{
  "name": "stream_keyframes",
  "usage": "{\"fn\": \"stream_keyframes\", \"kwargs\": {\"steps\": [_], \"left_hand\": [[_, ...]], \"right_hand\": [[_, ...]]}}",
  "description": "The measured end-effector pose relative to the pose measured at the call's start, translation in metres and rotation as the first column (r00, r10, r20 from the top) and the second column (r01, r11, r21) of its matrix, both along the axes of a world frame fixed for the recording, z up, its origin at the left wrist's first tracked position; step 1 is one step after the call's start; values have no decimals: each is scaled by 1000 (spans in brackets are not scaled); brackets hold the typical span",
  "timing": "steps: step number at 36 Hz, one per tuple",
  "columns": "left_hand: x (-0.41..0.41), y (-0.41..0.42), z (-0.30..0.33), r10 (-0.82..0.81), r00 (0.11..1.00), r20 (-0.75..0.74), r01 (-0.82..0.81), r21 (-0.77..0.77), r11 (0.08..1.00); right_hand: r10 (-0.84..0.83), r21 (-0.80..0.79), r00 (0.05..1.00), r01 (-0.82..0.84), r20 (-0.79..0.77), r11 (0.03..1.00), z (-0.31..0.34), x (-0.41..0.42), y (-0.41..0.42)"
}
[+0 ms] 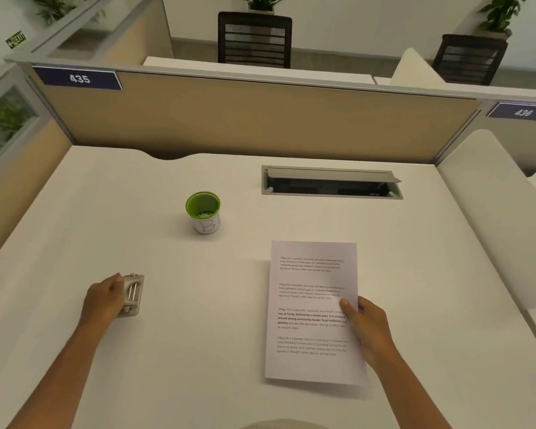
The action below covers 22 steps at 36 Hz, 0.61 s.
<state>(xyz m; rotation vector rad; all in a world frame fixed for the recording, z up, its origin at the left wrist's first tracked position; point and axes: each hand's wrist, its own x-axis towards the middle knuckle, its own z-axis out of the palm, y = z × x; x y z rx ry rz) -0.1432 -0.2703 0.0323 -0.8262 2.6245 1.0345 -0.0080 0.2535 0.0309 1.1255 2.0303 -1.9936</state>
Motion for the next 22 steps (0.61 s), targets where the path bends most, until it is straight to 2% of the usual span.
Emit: {"fn": "stream_keyframes", "kwargs": {"steps": [10,22], "left_hand": [[4,17,-5,-98,995,0,98,83,992],[28,113,-6,-244,970,-11,240,245,940]], "right_hand": [[-1,13,1000,1,-1,1000,2,3,-1],[33,82,999,-35,21,996,7,6,-2]]}}
